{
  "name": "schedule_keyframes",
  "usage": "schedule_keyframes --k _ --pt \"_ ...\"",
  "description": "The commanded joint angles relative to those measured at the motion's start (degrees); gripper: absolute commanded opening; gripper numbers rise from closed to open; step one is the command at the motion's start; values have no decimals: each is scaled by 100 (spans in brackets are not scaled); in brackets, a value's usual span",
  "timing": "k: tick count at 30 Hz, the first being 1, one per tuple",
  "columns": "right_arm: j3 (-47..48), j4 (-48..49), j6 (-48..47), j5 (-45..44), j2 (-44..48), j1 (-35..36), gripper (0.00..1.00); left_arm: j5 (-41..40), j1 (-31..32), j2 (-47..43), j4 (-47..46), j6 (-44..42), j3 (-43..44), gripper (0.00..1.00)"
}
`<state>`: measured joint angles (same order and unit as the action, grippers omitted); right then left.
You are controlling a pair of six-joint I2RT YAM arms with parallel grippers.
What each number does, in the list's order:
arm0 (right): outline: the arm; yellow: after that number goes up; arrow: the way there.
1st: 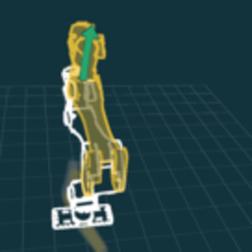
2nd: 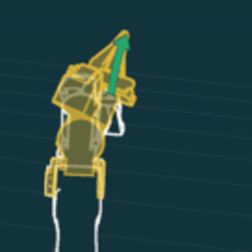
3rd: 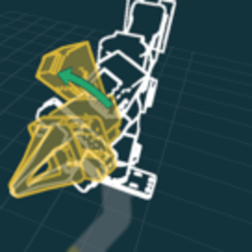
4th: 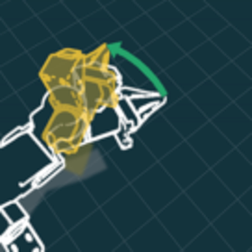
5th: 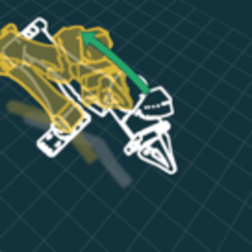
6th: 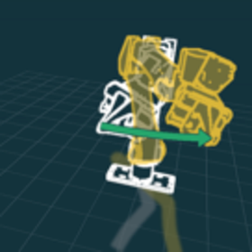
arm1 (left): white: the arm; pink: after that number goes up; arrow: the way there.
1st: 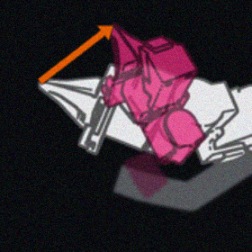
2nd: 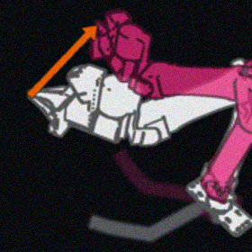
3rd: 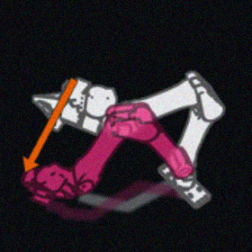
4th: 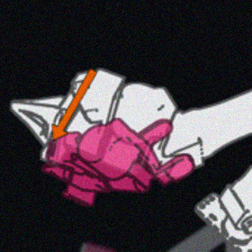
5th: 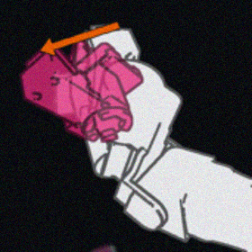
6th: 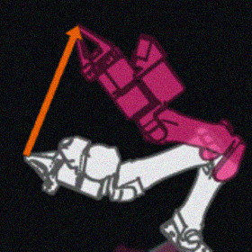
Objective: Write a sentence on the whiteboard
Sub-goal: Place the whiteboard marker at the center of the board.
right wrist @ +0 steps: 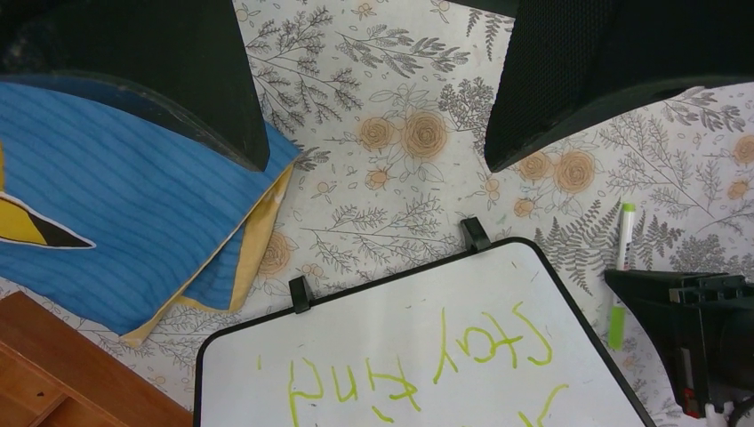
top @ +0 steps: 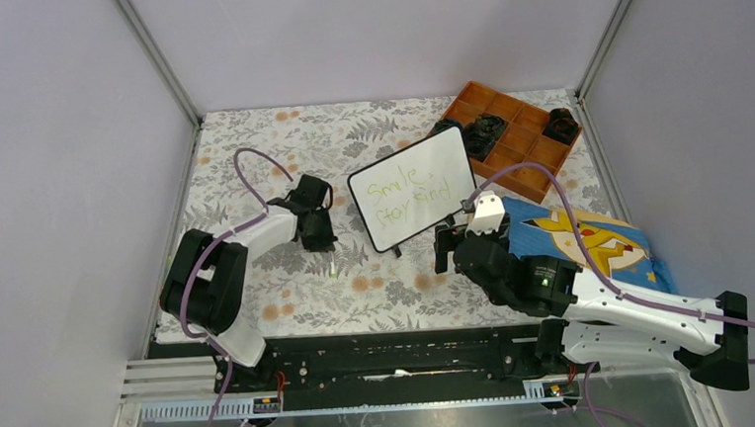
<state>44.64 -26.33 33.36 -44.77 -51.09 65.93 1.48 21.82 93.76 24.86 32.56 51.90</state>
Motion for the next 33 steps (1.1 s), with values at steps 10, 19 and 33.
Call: schedule_keyframes --k 10,19,33 --pt "-92 277 -243 -185 -98 -37 97 -81 37 348 -180 -137 179 18" --pt "-201 353 -301 -203 -4 -37 97 -74 37 380 -206 -136 147 24" --pt "-176 365 -303 -145 3 -37 96 -95 31 329 -260 -162 66 33"
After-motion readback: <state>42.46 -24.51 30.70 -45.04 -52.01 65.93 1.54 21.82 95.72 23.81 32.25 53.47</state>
